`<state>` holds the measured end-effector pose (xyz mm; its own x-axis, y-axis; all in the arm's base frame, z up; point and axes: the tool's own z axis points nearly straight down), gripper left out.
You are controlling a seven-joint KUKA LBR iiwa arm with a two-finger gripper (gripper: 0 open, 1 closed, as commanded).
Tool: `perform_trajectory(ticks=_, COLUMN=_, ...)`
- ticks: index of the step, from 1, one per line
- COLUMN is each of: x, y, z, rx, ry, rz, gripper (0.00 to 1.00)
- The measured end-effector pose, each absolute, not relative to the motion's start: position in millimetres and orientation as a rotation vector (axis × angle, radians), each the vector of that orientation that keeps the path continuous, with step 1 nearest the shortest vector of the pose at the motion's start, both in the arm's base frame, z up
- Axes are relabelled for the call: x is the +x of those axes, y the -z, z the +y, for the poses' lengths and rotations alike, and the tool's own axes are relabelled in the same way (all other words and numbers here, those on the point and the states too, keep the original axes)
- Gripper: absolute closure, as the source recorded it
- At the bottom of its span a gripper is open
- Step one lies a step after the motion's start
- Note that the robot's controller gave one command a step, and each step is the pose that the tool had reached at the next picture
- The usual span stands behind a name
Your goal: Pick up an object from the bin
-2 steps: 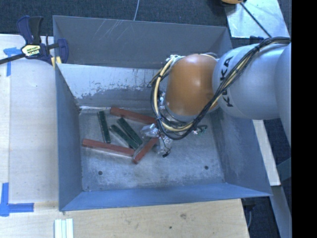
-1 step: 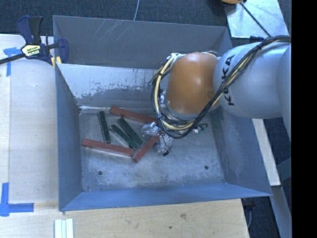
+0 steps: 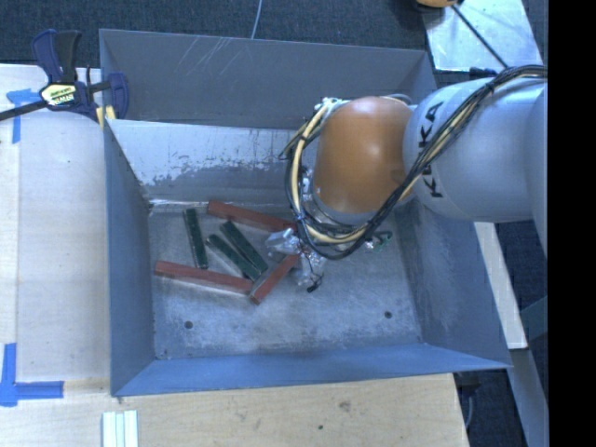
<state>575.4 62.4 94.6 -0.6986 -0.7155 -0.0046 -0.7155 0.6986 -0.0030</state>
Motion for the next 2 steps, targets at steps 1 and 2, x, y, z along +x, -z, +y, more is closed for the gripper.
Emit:
perform_trajectory(ticks=1, x=575.9, y=-97.9, z=62.3, rx=-1.216, ry=0.002, rz=2.890, gripper=1.00)
perform_trajectory(ticks=2, x=574.2, y=-104.1, z=62.2, rx=-1.218, ry=-0.002, rz=2.897, gripper=1.00)
